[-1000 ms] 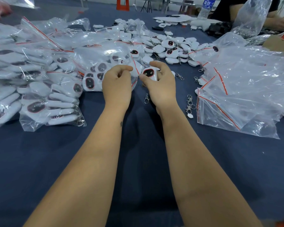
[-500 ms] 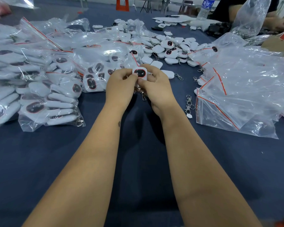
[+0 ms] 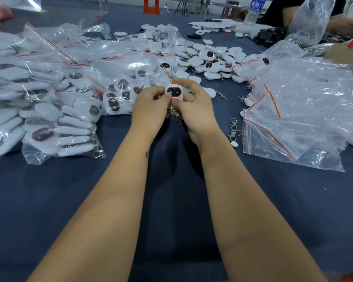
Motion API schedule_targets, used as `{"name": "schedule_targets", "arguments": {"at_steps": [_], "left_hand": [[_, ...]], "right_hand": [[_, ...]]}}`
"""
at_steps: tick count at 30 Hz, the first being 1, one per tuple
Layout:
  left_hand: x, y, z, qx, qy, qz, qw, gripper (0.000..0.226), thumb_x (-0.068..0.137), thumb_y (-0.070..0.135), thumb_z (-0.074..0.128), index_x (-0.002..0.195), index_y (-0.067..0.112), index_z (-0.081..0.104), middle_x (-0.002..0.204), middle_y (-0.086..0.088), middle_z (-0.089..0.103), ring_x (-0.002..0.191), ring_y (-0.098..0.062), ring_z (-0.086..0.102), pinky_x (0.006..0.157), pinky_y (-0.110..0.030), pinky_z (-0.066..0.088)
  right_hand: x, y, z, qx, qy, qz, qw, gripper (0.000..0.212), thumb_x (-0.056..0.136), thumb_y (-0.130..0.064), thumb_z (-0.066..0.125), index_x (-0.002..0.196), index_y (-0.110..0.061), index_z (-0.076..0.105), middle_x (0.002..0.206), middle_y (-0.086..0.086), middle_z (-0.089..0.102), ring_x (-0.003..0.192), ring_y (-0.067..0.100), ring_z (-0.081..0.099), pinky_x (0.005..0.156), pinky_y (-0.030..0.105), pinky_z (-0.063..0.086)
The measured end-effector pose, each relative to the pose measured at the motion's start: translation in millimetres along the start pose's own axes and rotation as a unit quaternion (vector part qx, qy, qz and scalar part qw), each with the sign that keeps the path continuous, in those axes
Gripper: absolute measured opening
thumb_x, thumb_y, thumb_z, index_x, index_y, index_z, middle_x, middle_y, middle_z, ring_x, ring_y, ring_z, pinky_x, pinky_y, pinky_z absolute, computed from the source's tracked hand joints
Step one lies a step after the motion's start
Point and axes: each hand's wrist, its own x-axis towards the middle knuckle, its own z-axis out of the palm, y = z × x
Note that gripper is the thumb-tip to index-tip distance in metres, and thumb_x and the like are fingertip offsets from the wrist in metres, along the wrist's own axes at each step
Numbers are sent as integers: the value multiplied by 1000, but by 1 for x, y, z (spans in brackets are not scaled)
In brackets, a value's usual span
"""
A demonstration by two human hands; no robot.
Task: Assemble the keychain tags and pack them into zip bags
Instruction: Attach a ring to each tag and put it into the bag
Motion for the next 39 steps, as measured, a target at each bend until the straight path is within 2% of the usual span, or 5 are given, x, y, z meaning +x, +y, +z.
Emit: {"name": "schedule_targets", "arguments": {"at_steps": [13, 23, 26, 35, 39], "left_hand": [[-2, 0, 1, -14, 7, -6, 1000, 14, 91, 19, 58, 81, 22, 67, 72, 5, 61, 70, -12, 56, 72, -33, 49], [-1, 1, 1, -21, 12, -13, 1000, 11, 90, 18, 60, 82, 23, 65, 75, 4, 62, 63, -7, 56, 58, -17, 48], [-2, 1, 1, -18, 6, -10, 1000, 6, 89, 18, 61, 87, 20, 66, 81, -2, 64, 69, -11, 59, 62, -20, 50], [-6, 6, 2, -30, 4, -24, 999, 21, 72, 31, 59, 86, 18, 65, 78, 0, 64, 64, -14, 57, 66, -31, 50], [-4, 4, 1, -26, 6, -21, 999, 9, 82, 23, 62, 87, 17, 65, 79, -1, 63, 64, -15, 56, 66, -31, 49]], "right_hand": [[5, -1, 2, 18, 15, 23, 999, 29, 91, 3, 51, 88, -21, 66, 98, 15, 68, 84, 25, 66, 78, 40, 56], [6, 1, 2, -25, 22, 35, 999, 29, 94, 3, 44, 91, -18, 63, 97, 12, 69, 85, 23, 67, 85, 41, 57], [6, 1, 2, -24, 21, 43, 999, 29, 96, 5, 40, 94, -16, 60, 96, 10, 68, 79, 18, 67, 77, 35, 57], [5, -2, 5, -28, 31, 40, 998, 31, 94, 9, 37, 90, -13, 59, 98, 18, 68, 89, 30, 65, 87, 50, 54], [5, -1, 5, -30, 36, 38, 998, 30, 93, 7, 39, 89, -14, 61, 95, 15, 69, 87, 28, 65, 86, 48, 55]]}}
